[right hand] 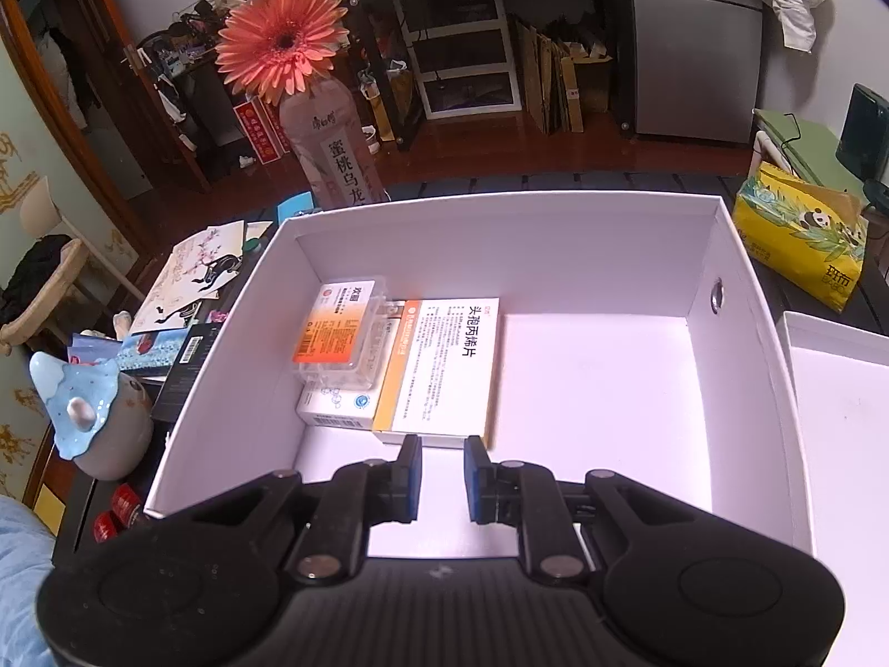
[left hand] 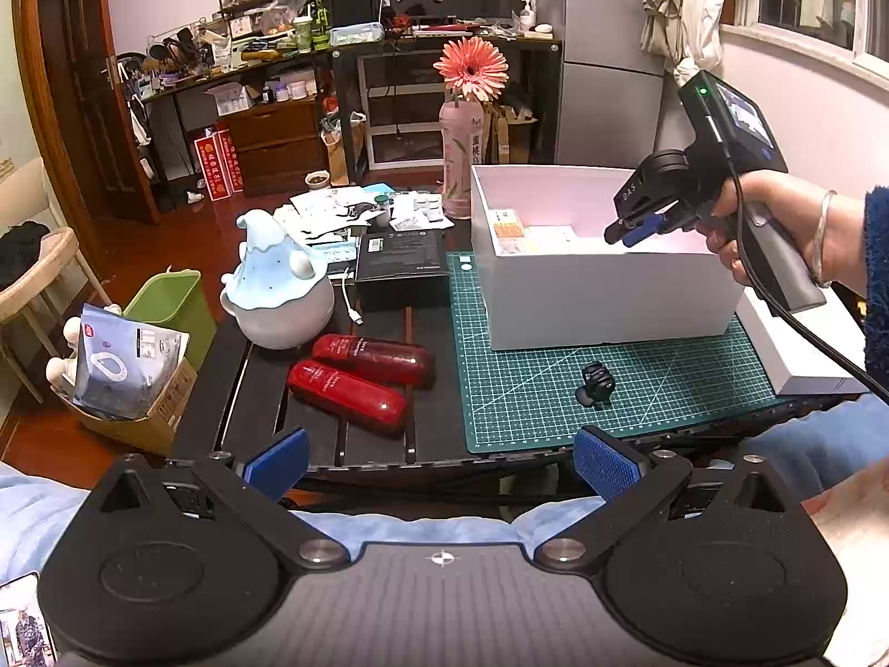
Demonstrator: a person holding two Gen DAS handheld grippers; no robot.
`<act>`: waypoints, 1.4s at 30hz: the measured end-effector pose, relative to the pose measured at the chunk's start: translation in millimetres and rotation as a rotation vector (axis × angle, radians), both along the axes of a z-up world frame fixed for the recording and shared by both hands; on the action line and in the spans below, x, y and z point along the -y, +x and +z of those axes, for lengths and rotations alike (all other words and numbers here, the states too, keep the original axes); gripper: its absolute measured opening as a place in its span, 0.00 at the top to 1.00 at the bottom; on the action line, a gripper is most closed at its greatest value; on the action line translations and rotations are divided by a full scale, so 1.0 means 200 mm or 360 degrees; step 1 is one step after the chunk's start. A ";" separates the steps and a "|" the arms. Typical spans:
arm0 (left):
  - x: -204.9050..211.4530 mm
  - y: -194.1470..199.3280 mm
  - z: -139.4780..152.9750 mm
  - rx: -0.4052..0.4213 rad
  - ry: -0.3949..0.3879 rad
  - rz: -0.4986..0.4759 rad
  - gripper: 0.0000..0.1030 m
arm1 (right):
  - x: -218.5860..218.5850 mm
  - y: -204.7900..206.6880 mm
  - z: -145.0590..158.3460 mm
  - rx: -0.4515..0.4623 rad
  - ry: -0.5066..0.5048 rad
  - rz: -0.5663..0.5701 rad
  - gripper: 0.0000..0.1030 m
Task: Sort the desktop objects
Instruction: 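Lift the right tool out of the white box and pull it back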
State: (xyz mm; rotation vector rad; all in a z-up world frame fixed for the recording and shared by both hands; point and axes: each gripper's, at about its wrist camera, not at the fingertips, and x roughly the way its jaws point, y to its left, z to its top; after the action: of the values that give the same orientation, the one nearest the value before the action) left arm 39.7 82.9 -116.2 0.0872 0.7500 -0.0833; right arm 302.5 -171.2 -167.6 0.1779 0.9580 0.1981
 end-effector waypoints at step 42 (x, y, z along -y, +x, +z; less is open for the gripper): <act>-0.01 -0.01 0.00 0.0016 0.0000 0.0009 0.00 | 0.05 -0.38 0.07 0.0344 -0.0140 0.0085 0.80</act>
State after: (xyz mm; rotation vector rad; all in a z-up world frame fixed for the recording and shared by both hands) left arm 38.5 84.6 -115.7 0.0853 0.7401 -0.0776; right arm 227.5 -182.0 -153.4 0.0488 0.7551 0.2194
